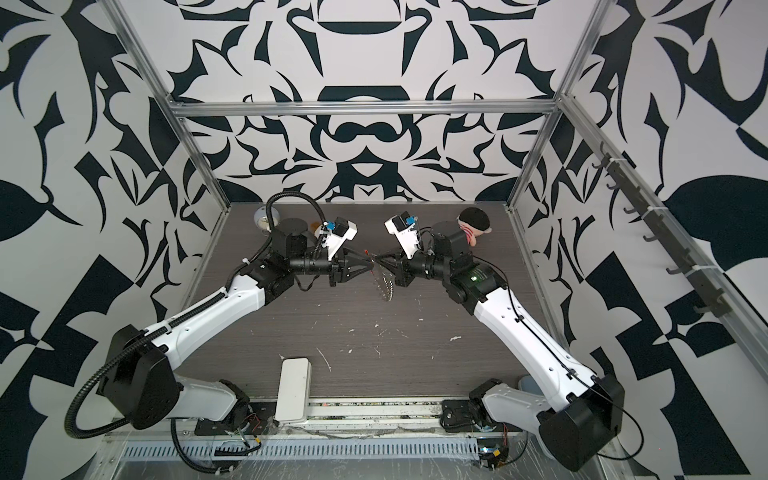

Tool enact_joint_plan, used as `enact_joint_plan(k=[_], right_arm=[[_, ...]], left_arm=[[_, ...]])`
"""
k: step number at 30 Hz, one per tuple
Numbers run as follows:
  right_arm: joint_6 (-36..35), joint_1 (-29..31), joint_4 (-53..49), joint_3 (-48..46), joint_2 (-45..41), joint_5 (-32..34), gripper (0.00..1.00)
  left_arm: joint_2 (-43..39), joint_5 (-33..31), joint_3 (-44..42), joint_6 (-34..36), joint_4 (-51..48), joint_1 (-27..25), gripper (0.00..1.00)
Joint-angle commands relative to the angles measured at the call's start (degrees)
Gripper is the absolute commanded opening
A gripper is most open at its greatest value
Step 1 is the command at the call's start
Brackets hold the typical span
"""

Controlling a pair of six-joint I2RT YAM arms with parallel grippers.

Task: Put the keys on the keyring
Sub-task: 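Hold the keyring plate raised between both grippers above the table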

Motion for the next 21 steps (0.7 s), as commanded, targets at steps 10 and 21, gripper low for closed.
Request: enact_joint_plan(k=[10, 21], right_arm=[[3.9, 0.3, 12.4, -3.2, -1.0, -1.3, 0.0], [8.3, 0.3, 17.8, -3.9, 0.1, -4.9, 0.0]], left_arm=[[-1.2, 3.2, -0.2, -3.8, 4.4, 2.7, 0.27], [1.4, 4.9, -0.3, -7.5, 8.9, 2.7, 0.26]])
